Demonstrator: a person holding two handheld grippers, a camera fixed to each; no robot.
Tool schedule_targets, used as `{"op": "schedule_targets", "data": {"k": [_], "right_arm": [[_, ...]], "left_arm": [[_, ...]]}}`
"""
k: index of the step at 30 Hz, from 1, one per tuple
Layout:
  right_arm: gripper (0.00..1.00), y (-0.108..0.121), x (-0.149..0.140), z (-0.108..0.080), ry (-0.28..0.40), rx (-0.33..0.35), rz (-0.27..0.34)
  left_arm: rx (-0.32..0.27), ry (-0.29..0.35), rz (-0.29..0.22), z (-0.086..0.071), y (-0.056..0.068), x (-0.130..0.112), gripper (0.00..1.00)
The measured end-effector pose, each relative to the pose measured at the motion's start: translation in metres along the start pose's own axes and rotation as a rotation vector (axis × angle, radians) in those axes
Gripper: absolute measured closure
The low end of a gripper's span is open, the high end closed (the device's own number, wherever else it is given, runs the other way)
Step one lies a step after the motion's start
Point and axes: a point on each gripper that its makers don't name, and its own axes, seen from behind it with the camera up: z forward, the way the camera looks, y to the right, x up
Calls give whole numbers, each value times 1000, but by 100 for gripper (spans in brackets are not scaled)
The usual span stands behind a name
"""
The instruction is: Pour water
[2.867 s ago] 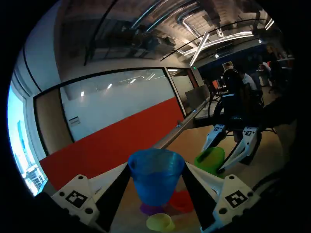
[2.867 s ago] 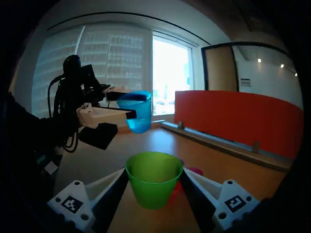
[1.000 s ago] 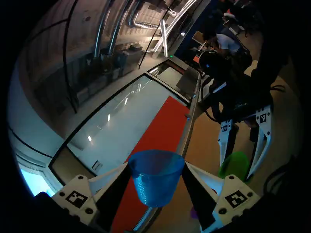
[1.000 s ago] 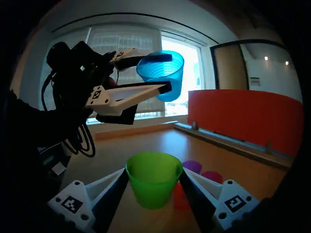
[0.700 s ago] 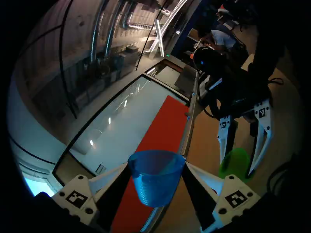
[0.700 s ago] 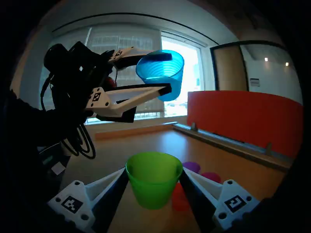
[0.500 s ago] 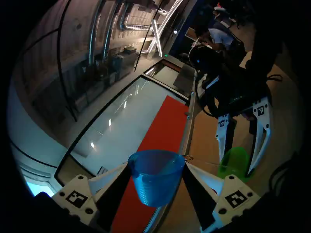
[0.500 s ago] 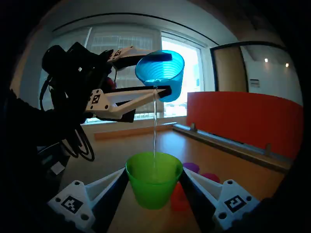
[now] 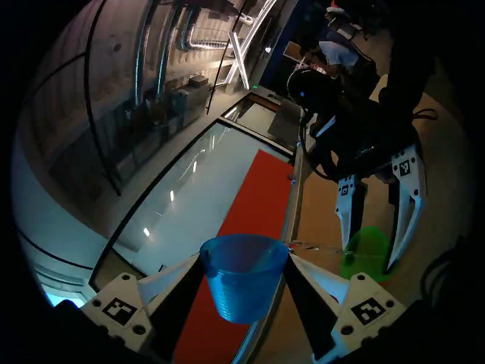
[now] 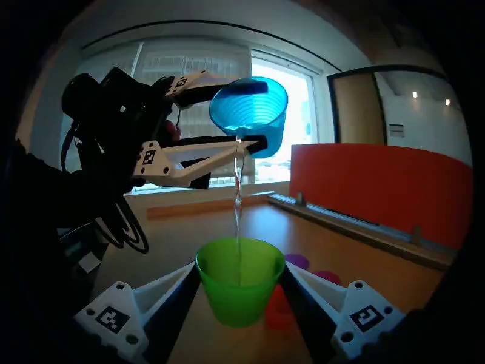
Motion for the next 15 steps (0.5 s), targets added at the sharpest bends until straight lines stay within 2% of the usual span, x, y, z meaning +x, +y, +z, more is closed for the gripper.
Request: {"op": "schedule_targets", "data": {"k": [15], "right_arm": [[10,0,2,-1,1,-2,-6]], "left_arm": [[5,3,39,-4,0,6,14]]}}
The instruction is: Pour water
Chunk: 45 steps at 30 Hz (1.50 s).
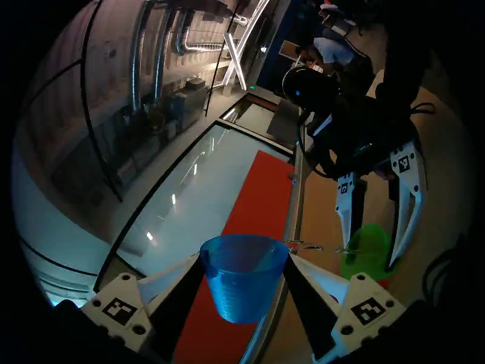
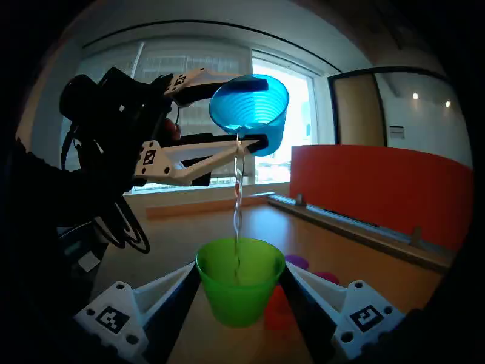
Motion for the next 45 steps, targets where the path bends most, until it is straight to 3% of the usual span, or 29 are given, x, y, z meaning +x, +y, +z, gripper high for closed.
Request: {"op": "schedule_targets", "data": {"k": [18,45], "right_arm": [[10,1,1,-2,6,-1,-5],[10,4,-1,-4,6,-5,-12]], "left_arm": [[6,5,43,0,-7,6,14],[10,-1,117,1,-8,7,14]]}}
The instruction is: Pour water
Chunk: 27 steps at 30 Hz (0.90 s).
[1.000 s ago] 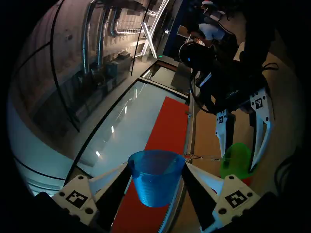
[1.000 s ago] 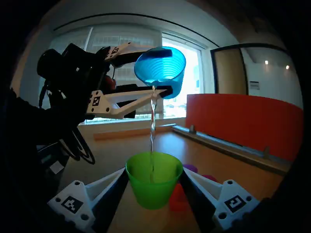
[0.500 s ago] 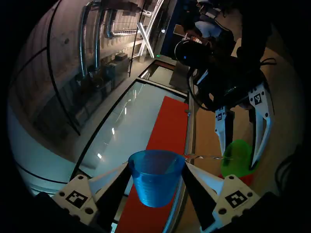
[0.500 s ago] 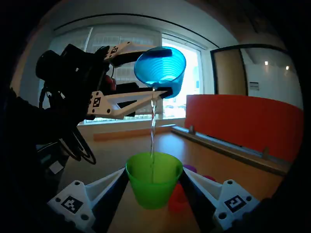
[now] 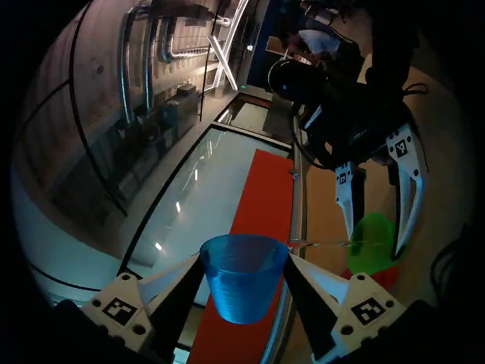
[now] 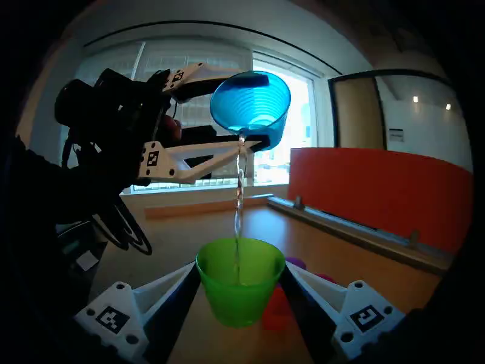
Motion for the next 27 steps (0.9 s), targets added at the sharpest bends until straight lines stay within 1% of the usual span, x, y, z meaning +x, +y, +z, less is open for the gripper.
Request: {"op": "schedule_targets", "data": {"k": [6,18,21,27], "right_arm": [[10,0,0,-1,-1,0,-1],[10,0,0,0,-2,0,-5],[10,0,0,0,-1,0,-6],[10,0,0,0,-1,-1,-7]], "left_arm": [[-4,2,12,1,0,-1,14],[-3,3,50,2,-4,0,14],[-2,4,64,2,-4,0,14],[1,0,73,3,1,-1,14]]}}
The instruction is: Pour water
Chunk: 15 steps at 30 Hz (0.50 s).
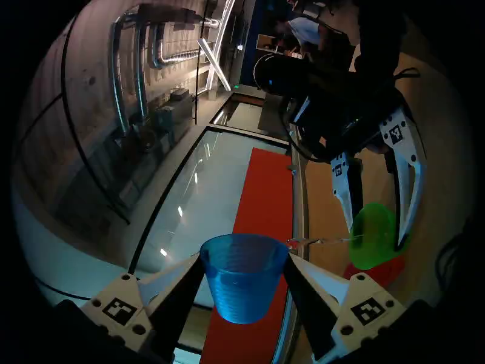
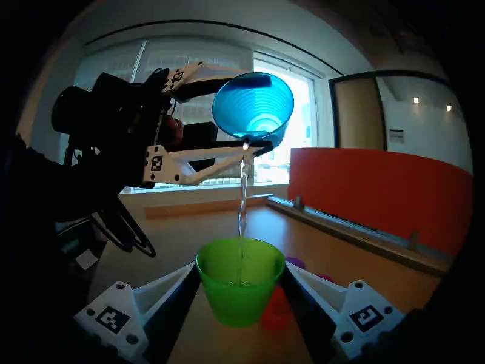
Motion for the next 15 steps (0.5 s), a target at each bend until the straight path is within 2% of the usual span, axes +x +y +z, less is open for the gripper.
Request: {"op": "schedule_targets", "data": {"k": [15], "right_arm": [[10,0,4,0,4,-1,-2]], "left_arm": [[3,4,51,1,-3,4,14]]}}
